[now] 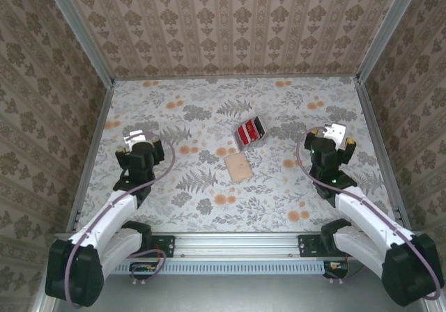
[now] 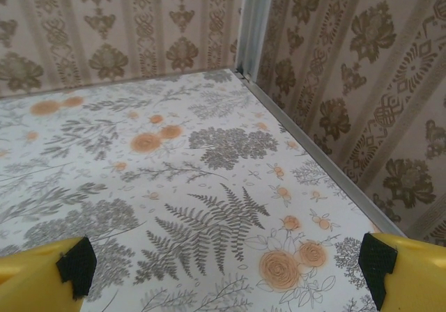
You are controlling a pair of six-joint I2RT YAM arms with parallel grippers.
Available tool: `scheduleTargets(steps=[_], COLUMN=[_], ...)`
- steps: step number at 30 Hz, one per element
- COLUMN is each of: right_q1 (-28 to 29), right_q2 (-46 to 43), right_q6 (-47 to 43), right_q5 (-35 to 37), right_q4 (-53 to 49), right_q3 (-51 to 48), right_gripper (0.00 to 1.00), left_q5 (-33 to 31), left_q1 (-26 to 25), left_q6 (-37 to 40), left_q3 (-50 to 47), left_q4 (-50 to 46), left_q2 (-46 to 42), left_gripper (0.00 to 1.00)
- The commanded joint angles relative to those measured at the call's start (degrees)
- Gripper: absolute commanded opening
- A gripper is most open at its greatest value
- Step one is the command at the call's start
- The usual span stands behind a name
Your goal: Put the credit cards into the card holder
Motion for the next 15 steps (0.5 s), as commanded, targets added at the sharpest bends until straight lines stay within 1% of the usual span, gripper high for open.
scheduleTargets(steps=[1, 3, 5, 9, 11, 15], right_q1=[-2.77, -3.97, -5.13, -7.12, -8.18, -9.08], right_q2=[4.48, 8.0, 10.72, 13.25, 13.71, 14.98], right_q6=[0.84, 0.53, 0.12, 0.86, 1.84, 1.11], right_q5=[-3.18, -3.32, -4.1, -4.6, -6.48, -9.7], right_q4=[6.04, 9.31, 12.72, 18.08, 18.11, 19.75], right_q3=[0.42, 0.92, 0.83, -0.26, -0.22, -0.86], right_gripper=[1.0, 1.0, 1.0, 1.0, 1.0, 1.0], left_q5=[1.87, 1.08, 1.89, 7.58, 10.2, 12.45], left_q1=[2.32, 3.85, 5.83, 10.09, 10.93, 11.88], left_q6=[3.86, 4.1, 4.18, 5.43, 7.27, 9.54], left_q3=[1.49, 0.93, -0.17, -0.68, -0.87, -3.68], left_q4=[4.99, 8.22, 12.12, 17.17, 20.38, 31.81], left_q2=[2.43, 3.97, 5.13, 9.5, 12.15, 17.25], left_gripper=[1.0, 1.0, 1.0, 1.0, 1.0, 1.0])
